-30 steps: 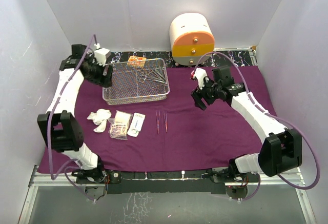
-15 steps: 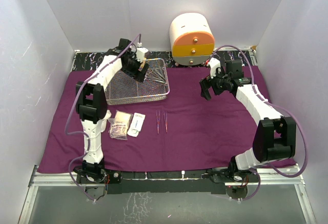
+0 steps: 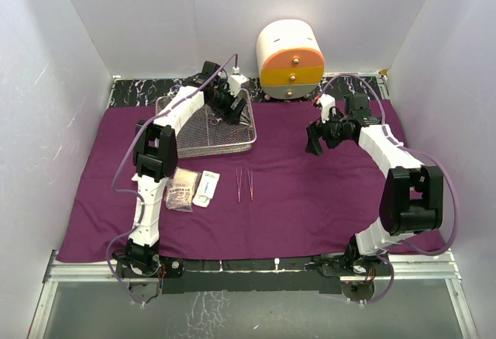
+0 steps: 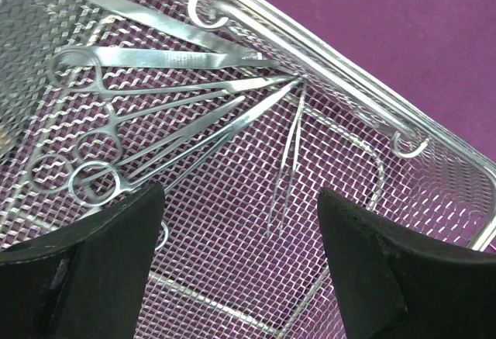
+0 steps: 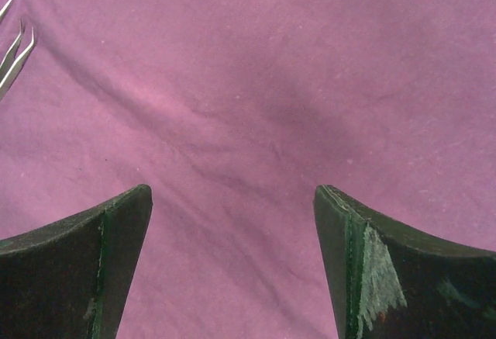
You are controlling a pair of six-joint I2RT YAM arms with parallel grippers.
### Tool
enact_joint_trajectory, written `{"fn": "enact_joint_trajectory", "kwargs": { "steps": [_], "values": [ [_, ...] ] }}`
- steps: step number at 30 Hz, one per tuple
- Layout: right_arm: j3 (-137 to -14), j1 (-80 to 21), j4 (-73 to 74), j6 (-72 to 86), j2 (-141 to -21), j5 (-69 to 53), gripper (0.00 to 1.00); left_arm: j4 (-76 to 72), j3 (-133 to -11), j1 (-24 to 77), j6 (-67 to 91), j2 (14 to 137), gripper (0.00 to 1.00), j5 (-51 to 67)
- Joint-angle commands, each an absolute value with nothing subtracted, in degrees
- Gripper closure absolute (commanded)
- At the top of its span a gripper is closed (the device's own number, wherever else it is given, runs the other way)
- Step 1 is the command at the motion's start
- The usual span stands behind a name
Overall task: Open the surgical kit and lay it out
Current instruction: Pick up the medical item from the container.
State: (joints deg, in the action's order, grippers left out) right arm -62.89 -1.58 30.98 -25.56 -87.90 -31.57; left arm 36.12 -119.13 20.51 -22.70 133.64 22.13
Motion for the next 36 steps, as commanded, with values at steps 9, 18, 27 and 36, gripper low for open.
{"fn": "enact_joint_trajectory", "kwargs": {
  "steps": [9, 18, 27, 36],
  "values": [
    [-67.4, -1.4, 33.3, -27.8, -91.6, -34.2, 0.20, 37.7, -115.1, 22.6, -30.6, 133.5, 0.35, 25.3],
    [-66.6, -1.3, 33.7, -28.1, -92.3, -35.5, 0.21, 37.4, -113.4, 23.3, -29.8, 135.5, 0.54, 24.2],
    [-64.9, -1.2, 33.1, -28.5, -90.9, -35.4, 0.21, 35.2, -109.1, 24.1, -30.8, 135.2, 0.64, 20.3],
    [-64.4, -1.1, 32.7, -28.3, -90.1, -35.7, 0.21, 35.7, -108.3, 24.2, -31.0, 133.1, 0.80, 18.2]
  ]
}}
